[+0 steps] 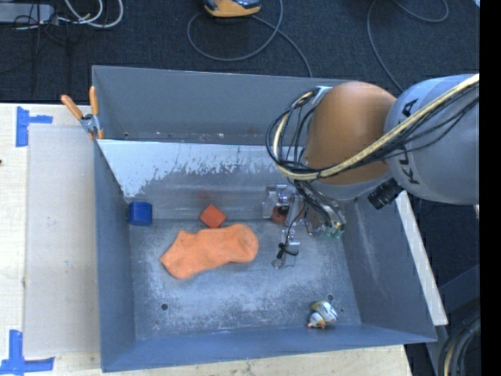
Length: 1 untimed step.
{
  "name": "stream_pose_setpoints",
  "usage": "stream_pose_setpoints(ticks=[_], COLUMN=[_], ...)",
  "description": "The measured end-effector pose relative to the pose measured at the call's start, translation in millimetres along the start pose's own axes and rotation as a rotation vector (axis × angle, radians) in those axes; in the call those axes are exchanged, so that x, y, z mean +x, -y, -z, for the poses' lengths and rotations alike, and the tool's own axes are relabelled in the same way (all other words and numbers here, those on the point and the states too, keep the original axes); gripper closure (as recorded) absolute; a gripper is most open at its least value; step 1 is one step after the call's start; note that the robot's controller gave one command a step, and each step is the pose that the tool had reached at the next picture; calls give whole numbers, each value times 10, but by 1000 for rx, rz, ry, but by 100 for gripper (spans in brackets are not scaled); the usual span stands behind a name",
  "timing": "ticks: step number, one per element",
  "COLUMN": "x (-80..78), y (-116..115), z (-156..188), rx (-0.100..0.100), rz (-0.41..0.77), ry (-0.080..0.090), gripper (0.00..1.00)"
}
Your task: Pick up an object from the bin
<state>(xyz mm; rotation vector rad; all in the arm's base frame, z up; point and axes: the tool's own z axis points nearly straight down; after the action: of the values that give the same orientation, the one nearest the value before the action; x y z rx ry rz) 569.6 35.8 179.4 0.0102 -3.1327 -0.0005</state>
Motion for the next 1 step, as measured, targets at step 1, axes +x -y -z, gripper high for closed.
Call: stream_pose_setpoints(ticks=[1], x=[-16], y=[2], z=[46], rx=[0], rz=[-1], ry=[8], gripper=[0])
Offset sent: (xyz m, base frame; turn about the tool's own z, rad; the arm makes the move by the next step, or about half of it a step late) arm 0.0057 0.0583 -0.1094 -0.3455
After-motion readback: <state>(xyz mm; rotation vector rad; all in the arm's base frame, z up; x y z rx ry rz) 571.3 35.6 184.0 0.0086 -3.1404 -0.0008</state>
